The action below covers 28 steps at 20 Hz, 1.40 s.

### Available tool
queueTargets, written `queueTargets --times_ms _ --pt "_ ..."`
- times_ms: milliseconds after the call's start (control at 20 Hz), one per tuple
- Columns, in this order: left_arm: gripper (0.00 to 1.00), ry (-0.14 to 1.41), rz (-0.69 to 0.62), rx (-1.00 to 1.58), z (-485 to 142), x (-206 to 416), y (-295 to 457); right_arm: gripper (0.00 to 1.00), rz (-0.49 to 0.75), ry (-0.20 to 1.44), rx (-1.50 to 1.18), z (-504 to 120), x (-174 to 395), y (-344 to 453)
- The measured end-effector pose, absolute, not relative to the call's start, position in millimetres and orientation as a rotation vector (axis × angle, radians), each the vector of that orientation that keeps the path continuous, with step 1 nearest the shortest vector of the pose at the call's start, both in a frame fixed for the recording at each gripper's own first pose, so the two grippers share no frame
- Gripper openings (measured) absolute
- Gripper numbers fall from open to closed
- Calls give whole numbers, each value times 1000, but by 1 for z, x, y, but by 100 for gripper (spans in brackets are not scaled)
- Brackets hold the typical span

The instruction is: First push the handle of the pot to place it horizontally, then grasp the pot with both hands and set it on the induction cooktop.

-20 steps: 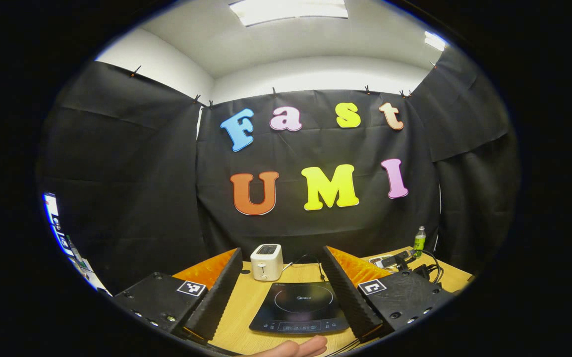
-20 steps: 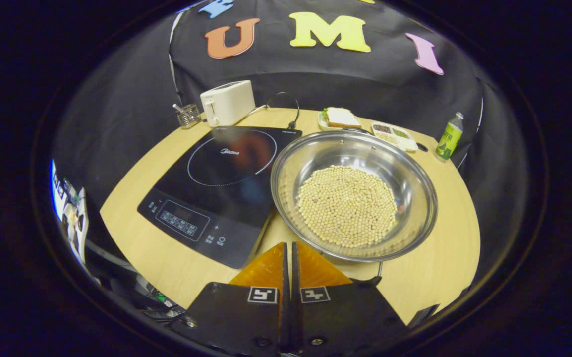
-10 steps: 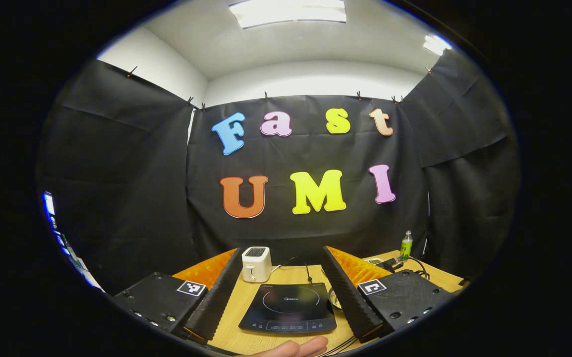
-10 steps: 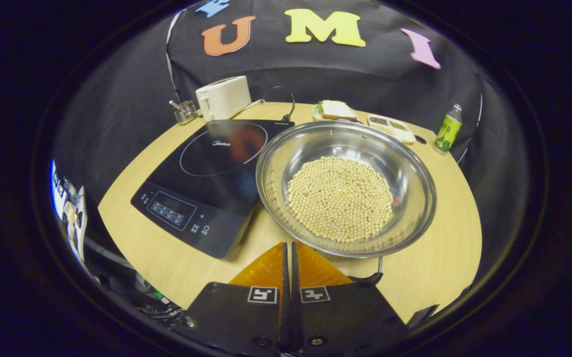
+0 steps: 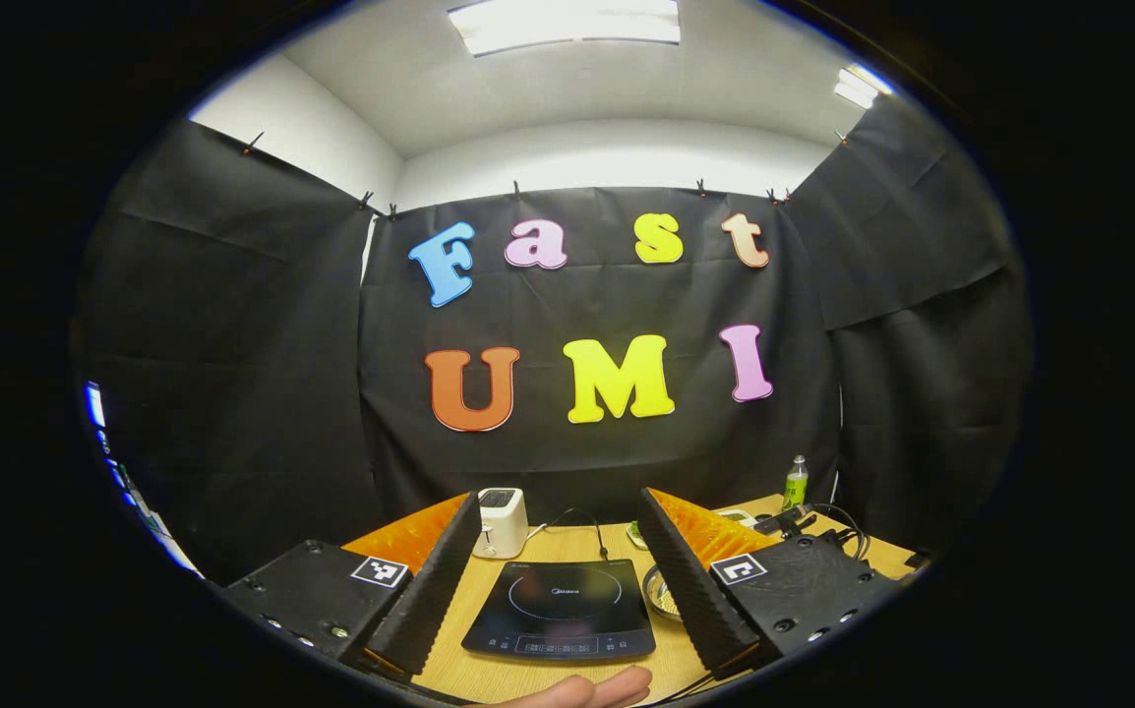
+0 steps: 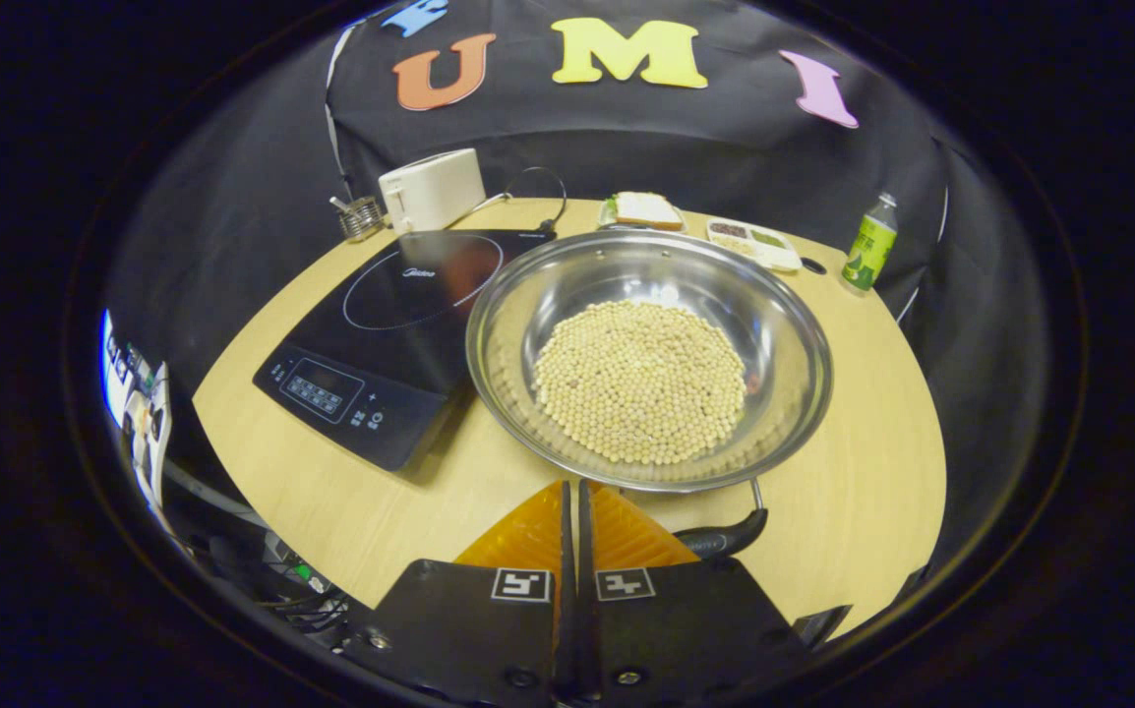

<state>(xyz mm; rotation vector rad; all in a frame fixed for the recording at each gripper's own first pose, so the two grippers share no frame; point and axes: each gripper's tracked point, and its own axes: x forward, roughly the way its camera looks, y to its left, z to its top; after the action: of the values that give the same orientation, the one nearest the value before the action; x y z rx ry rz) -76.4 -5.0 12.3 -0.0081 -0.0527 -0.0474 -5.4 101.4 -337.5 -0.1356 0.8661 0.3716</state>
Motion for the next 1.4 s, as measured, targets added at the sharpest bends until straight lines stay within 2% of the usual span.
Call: queueTargets --times_ms 250,300,450,500,600,650,700,850,900,950,1000,1100,1400 --pt "96 -53 -47 -7 11 -75 -6 1 358 857 -128 -339 -3 75" --pt "96 -56 -42 -3 11 -75 -5 4 353 851 -133 -338 -2 68" --pt "95 -69 -18 -1 12 -72 2 0 332 847 -137 -339 3 49" --pt "96 -65 -23 -11 10 -72 1 4 324 848 -132 -339 5 43" --pt "96 -60 -45 -29 6 -71 -4 1 315 843 -131 -337 10 31" --pt "96 -57 -49 -29 5 -71 -3 4 312 835 -137 -338 12 26" --pt "96 -56 -48 -25 4 -70 -2 0 306 829 -142 -337 16 19" --pt "95 -54 -45 -18 -1 -65 -2 4 315 805 -162 -337 26 6" --pt "96 -50 -45 -19 -3 -63 -3 0 320 785 -187 -337 31 2" --pt "96 -48 -45 -20 -5 -61 -4 4 319 761 -212 -336 37 -5" --pt "96 -44 -42 -22 -7 -59 -4 0 310 743 -225 -335 42 -11" --pt "96 -37 -45 -25 -12 -53 -6 4 295 721 -223 -335 51 -21" --pt "95 12 -72 -30 -34 -30 -24 4 246 698 -200 -334 78 -43"
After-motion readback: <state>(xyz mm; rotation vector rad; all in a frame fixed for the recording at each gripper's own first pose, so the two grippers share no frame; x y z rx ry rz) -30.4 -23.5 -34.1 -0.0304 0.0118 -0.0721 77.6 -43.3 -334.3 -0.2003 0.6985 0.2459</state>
